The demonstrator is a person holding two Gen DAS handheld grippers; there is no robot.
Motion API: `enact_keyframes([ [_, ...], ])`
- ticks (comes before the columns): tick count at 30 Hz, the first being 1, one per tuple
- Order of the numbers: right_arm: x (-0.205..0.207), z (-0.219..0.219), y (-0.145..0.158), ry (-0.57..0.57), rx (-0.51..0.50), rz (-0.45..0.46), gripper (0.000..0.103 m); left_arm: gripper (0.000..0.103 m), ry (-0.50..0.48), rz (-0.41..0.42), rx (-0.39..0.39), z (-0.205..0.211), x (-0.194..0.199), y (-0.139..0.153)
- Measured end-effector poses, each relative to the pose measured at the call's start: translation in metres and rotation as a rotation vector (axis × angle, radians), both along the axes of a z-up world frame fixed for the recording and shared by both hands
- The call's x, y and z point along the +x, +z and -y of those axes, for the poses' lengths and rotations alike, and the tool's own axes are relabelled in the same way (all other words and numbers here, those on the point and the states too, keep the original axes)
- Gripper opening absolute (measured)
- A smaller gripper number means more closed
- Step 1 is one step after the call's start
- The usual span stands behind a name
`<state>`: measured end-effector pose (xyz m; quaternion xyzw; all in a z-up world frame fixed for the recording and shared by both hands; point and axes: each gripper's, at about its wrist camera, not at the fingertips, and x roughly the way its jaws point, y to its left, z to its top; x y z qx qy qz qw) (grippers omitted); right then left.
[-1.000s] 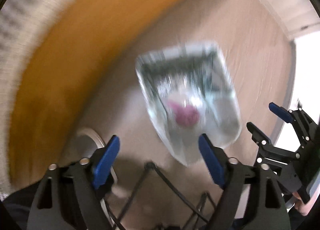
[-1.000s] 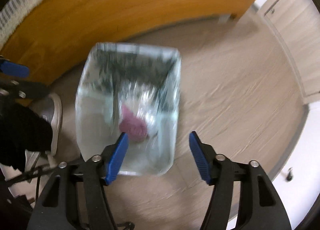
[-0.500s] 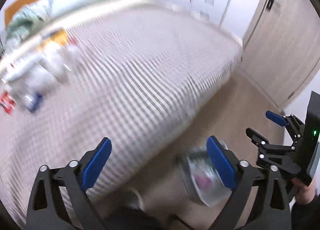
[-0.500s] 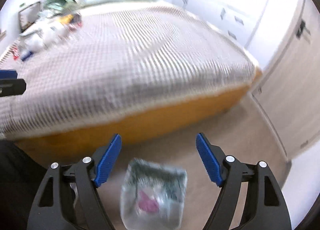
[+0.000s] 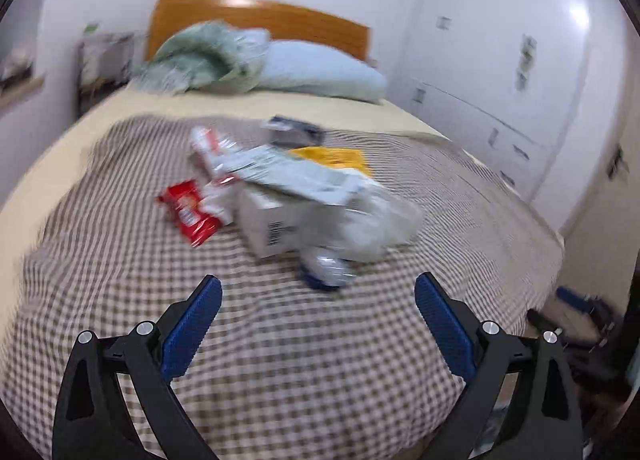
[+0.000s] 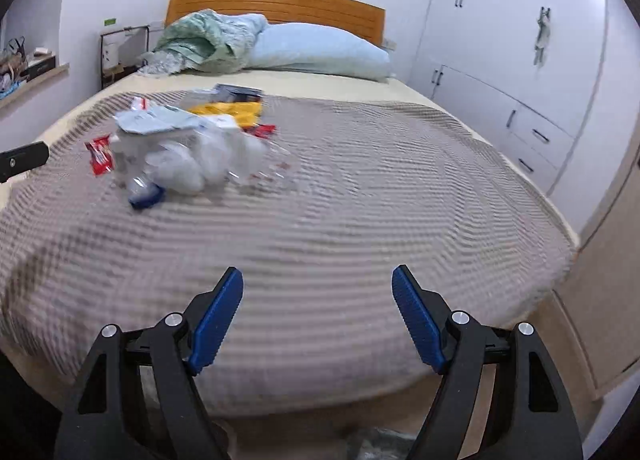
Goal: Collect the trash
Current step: 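Grasp a clear plastic bag with the left tool while the right tool grasps a white plastic bag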
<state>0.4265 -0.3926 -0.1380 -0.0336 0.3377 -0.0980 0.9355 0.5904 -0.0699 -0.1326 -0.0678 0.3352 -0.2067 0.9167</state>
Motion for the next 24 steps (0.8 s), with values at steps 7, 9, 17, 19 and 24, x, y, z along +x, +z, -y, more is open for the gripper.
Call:
enact_keyframes([
  [7,0.083,-0.049,-0.005,0.067,0.127,0.046,0.074,0.095,0.036,-0.146,-0.03,-0.024,0.035,-0.036],
  [9,0.109,-0.054,-0.008,0.081,0.139,0.015,0.074,0.095,0.046,-0.162,-0.011,-0.026,0.04,-0.042],
  [17,0.182,-0.056,-0.038,0.104,0.168,-0.11,0.074,0.095,0.035,-0.25,-0.156,-0.021,0.075,-0.063],
  [19,0.179,-0.051,-0.046,0.151,0.225,-0.138,0.035,0.095,-0.003,-0.24,-0.127,-0.005,0.082,-0.066],
  [24,0.15,-0.024,-0.025,0.151,0.318,-0.087,0.009,0.088,-0.082,-0.251,-0.003,0.034,0.094,-0.073],
])
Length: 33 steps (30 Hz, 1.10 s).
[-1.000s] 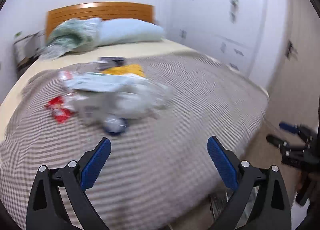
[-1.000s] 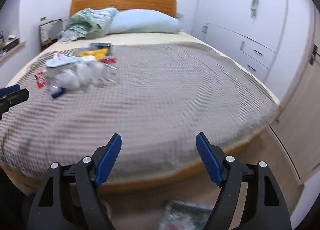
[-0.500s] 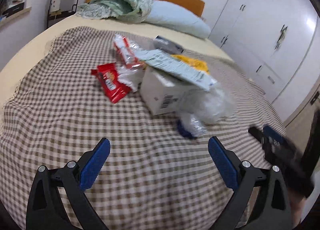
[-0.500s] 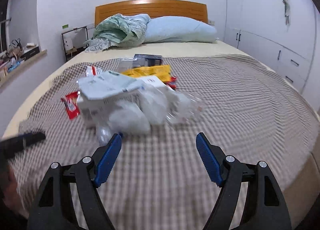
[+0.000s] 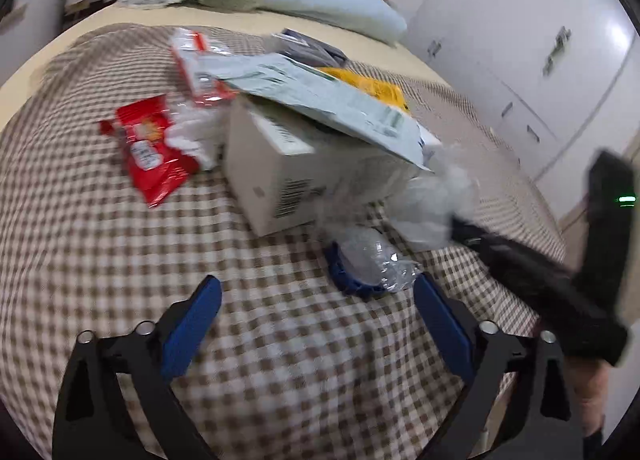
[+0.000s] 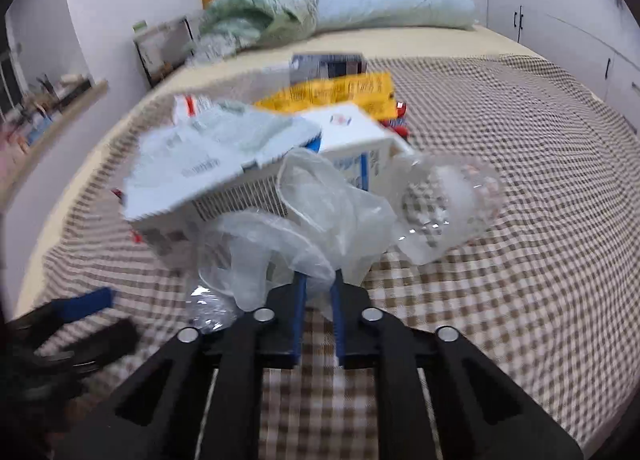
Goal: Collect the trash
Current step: 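Grasp a clear plastic bag with the left tool while the right tool grasps a white plastic bag, then carry both plastic bags from the bed to the wastebasket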
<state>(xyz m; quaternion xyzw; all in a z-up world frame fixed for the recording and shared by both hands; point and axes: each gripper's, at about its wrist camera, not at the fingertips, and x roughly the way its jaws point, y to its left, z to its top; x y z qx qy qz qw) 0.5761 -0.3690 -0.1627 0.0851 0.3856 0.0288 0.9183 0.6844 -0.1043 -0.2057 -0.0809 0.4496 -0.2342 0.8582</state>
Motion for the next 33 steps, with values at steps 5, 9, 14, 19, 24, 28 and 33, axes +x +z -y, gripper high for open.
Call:
enact_keyframes([
  [5,-0.015,0.023,0.015,-0.057,0.041,0.061,0.008,0.071,-0.064,0.037,0.001,0.037,0.016,-0.001],
  [9,-0.01,0.021,0.004,-0.022,0.018,0.029,0.008,0.042,-0.074,-0.004,0.038,0.056,0.023,-0.017],
  [14,-0.008,0.023,-0.006,-0.001,0.027,0.01,0.008,0.029,-0.055,0.027,-0.032,0.038,0.017,0.006],
  [19,-0.012,0.019,-0.007,0.023,0.03,0.006,0.008,0.029,-0.029,0.074,-0.076,0.007,0.004,0.031],
  [24,-0.018,0.005,0.005,0.054,0.017,0.043,0.008,0.028,0.035,0.049,-0.048,-0.016,-0.007,0.035],
  [28,-0.025,-0.012,0.017,0.094,-0.008,0.094,0.008,0.027,0.07,0.097,-0.048,-0.036,-0.023,0.051],
  [33,-0.036,-0.038,0.029,0.142,-0.063,0.158,0.008,0.026,0.106,0.145,-0.026,-0.048,-0.044,0.07],
])
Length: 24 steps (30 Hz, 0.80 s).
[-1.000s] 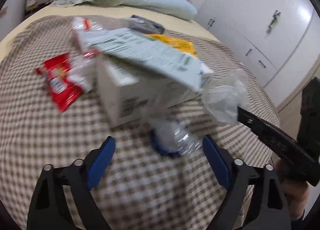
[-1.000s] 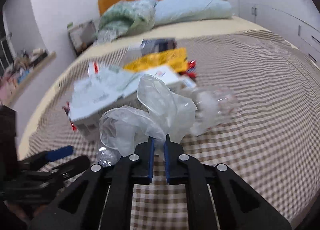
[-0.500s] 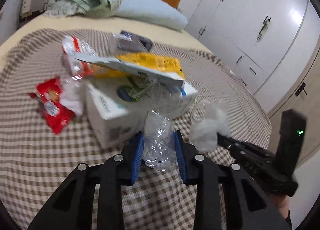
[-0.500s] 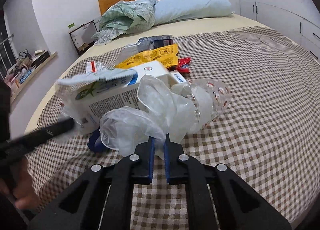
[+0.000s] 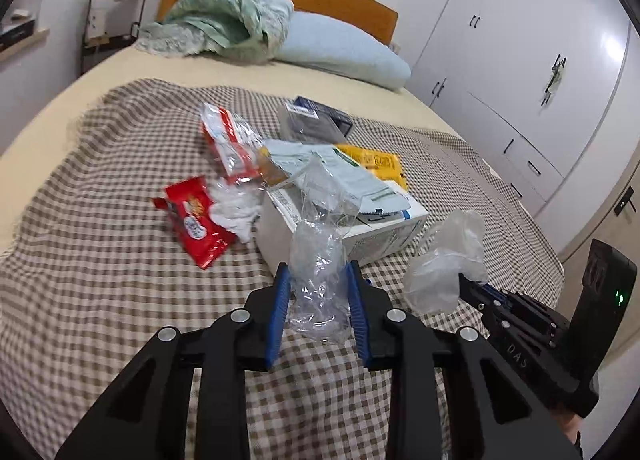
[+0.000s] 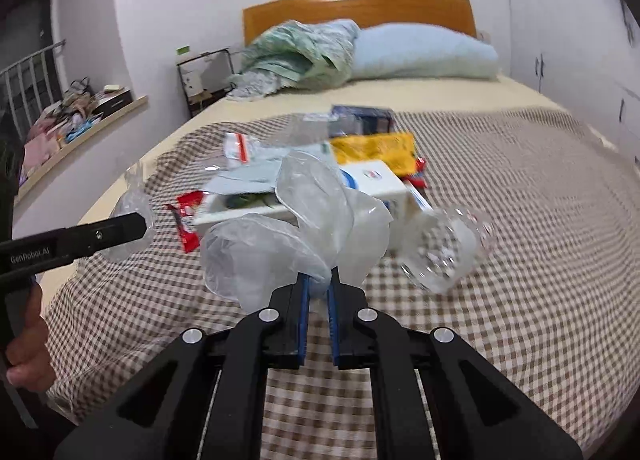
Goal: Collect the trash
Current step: 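Carry both plastic bags from the bed to the wastebasket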
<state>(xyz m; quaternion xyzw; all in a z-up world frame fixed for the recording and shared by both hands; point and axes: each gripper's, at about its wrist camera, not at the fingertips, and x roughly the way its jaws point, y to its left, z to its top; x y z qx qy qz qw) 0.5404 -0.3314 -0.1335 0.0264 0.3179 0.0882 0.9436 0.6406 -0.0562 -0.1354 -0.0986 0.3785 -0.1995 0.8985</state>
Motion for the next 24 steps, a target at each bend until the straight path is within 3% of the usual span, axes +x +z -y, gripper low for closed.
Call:
enact_keyframes([
  [5,-0.029,-0.02,0.015,0.012,-0.04,0.081,0.008,0.025,0.011,0.102,-0.013,-0.005,-0.02,0.035],
  [11,-0.117,-0.017,0.047,-0.011,-0.033,0.232,0.008,0.024,0.0,0.175,-0.001,-0.008,-0.089,0.059],
  [18,-0.187,0.042,0.061,-0.096,-0.068,0.213,0.008,0.024,-0.106,0.218,-0.025,0.035,-0.165,0.078],
  [24,-0.253,0.113,0.074,-0.242,-0.148,0.22,0.008,0.024,-0.246,0.192,-0.021,0.115,-0.217,0.074],
])
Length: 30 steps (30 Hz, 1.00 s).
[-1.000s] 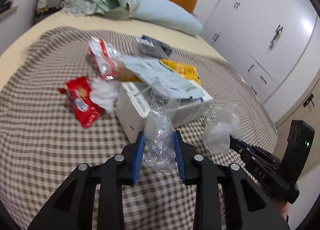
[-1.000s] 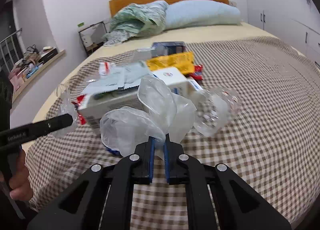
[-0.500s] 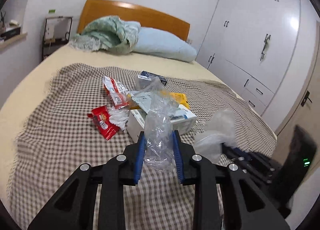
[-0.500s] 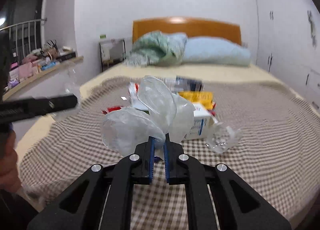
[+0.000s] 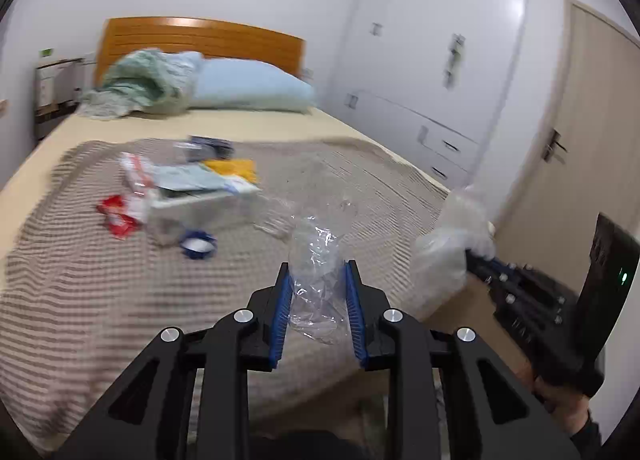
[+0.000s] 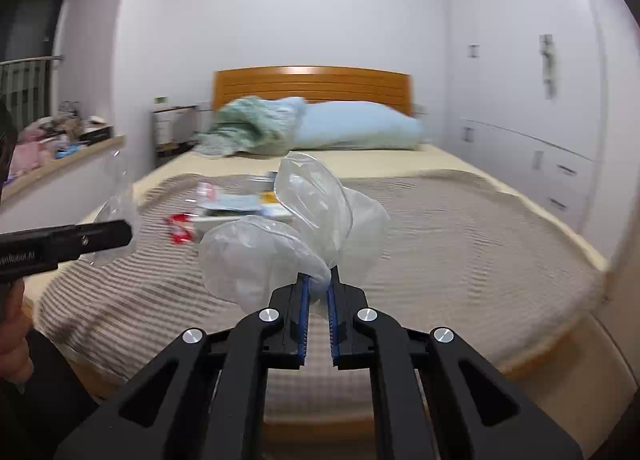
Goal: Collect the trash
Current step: 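Carry both plastic bags from the bed to the wastebasket, then open both tools over the wastebasket to drop the plastic bags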
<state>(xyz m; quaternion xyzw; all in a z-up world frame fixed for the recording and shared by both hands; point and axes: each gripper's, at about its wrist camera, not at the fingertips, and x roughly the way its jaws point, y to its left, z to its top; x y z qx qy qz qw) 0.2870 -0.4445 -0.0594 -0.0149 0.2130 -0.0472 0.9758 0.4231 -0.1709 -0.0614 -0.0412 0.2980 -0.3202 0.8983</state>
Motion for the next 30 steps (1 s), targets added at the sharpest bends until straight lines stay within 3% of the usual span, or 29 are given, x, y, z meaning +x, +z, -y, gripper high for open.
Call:
enact_keyframes([
  [6,-0.069,0.08,-0.01,-0.156,0.042,-0.024,0.008,0.024,-0.148,-0.028,0.037,0.086,-0.042,-0.012],
  [11,-0.123,0.135,-0.035,-0.259,0.117,-0.029,0.008,0.024,-0.221,-0.011,0.154,0.171,-0.085,-0.029],
  [15,-0.145,0.174,-0.06,-0.333,0.165,-0.064,0.008,0.024,-0.298,-0.01,0.189,0.222,-0.109,-0.049],
  [20,-0.148,0.208,-0.122,-0.399,0.273,-0.186,0.008,0.024,-0.453,-0.083,0.204,0.274,-0.108,-0.118],
  [22,-0.147,0.216,-0.151,-0.41,0.307,-0.249,0.008,0.024,-0.501,-0.178,0.232,0.29,-0.098,-0.159],
  [26,-0.135,0.228,-0.231,-0.442,0.373,-0.445,0.008,0.024,-0.489,-0.394,0.307,0.309,-0.085,-0.241],
  [27,-0.132,0.234,-0.247,-0.444,0.39,-0.483,0.008,0.024,-0.467,-0.441,0.37,0.315,-0.083,-0.263],
  [30,-0.127,0.242,-0.308,-0.452,0.456,-0.617,0.008,0.024,-0.476,-0.472,0.475,0.329,-0.082,-0.297],
])
